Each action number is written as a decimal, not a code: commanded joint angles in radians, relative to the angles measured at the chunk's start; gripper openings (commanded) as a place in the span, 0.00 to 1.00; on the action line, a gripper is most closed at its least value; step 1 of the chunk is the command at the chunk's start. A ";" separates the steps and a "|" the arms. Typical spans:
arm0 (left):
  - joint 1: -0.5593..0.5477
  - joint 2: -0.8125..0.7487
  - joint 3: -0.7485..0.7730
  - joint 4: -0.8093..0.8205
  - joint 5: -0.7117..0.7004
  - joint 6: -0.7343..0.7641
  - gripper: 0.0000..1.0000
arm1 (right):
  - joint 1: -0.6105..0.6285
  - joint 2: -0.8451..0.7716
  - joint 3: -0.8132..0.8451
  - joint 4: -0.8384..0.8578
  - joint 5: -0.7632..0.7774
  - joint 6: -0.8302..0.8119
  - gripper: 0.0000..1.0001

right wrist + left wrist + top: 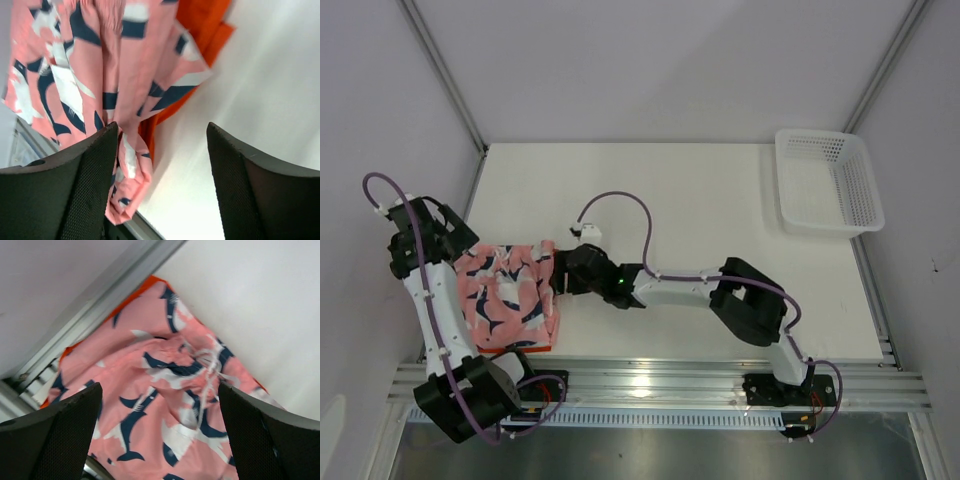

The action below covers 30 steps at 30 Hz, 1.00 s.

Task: Fold and stack the shorts
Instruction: Neatly place the folded shorts to the corner

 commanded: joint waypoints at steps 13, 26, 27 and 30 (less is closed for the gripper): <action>-0.027 -0.190 0.118 -0.031 0.333 -0.094 0.99 | -0.091 0.038 0.089 0.515 -0.709 0.118 0.49; -0.027 -0.220 0.165 -0.069 0.375 -0.089 0.99 | -0.126 0.405 0.270 0.683 -0.747 0.354 0.51; -0.027 -0.220 0.158 -0.063 0.378 -0.089 0.99 | -0.127 0.406 0.277 0.635 -0.726 0.331 0.53; -0.027 -0.223 0.145 -0.056 0.391 -0.086 0.99 | -0.132 0.414 0.288 0.564 -0.670 0.312 0.54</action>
